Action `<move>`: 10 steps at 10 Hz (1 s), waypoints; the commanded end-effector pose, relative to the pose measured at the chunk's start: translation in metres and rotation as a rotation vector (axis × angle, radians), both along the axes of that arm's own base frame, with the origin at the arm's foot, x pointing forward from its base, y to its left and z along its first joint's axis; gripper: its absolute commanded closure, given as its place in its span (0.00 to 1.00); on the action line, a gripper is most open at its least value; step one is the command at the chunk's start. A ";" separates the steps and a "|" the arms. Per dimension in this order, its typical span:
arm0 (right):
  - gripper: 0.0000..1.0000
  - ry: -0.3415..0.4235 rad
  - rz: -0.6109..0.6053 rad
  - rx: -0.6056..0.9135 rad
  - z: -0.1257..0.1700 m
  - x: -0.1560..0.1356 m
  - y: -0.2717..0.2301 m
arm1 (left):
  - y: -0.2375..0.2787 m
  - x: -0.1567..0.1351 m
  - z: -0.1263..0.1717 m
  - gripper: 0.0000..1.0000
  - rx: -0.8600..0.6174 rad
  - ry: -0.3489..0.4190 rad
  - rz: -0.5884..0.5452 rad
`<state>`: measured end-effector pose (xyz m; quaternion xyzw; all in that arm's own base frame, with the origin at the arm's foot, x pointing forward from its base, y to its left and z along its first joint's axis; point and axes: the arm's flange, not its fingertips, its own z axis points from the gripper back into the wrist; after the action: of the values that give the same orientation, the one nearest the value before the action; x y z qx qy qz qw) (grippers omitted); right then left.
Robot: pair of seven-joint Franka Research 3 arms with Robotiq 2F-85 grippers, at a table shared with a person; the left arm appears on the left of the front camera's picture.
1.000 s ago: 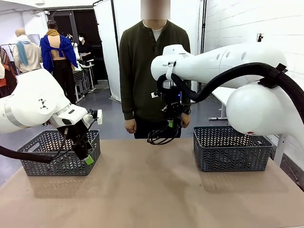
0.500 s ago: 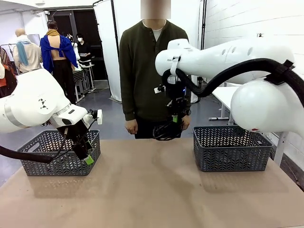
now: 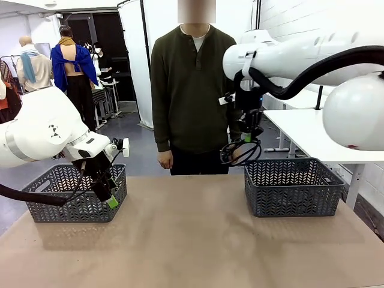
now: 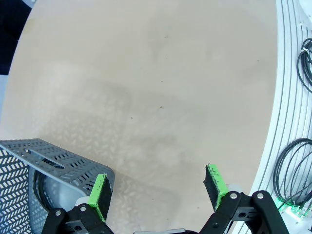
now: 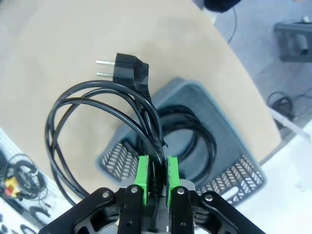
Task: Organize the cables according to human instructions.
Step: Pick up a bundle of cables and place it in the basket indicated by the human.
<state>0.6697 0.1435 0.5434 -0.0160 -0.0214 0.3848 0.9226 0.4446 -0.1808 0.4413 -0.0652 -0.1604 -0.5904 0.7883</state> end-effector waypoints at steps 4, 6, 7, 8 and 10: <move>1.00 -0.072 0.068 0.019 -0.010 -0.024 -0.082 | 0.000 0.000 0.002 0.00 0.005 0.004 -0.002; 1.00 -0.080 0.066 0.017 -0.016 -0.019 -0.102 | 0.000 0.000 0.002 0.00 0.005 0.004 -0.002; 1.00 -0.092 0.067 0.006 -0.020 -0.015 -0.108 | 0.000 0.000 0.002 0.00 0.005 0.004 -0.002; 1.00 -0.096 0.083 0.018 -0.024 -0.012 -0.114 | 0.000 0.000 0.002 0.00 0.005 0.004 -0.002; 1.00 -0.121 0.109 0.024 -0.029 -0.010 -0.119 | 0.000 0.000 0.002 0.00 0.005 0.004 -0.002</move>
<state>0.6668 0.0278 0.5189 -0.0397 -0.0630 0.4167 0.9060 0.4445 -0.1811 0.4415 -0.0653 -0.1605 -0.5907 0.7881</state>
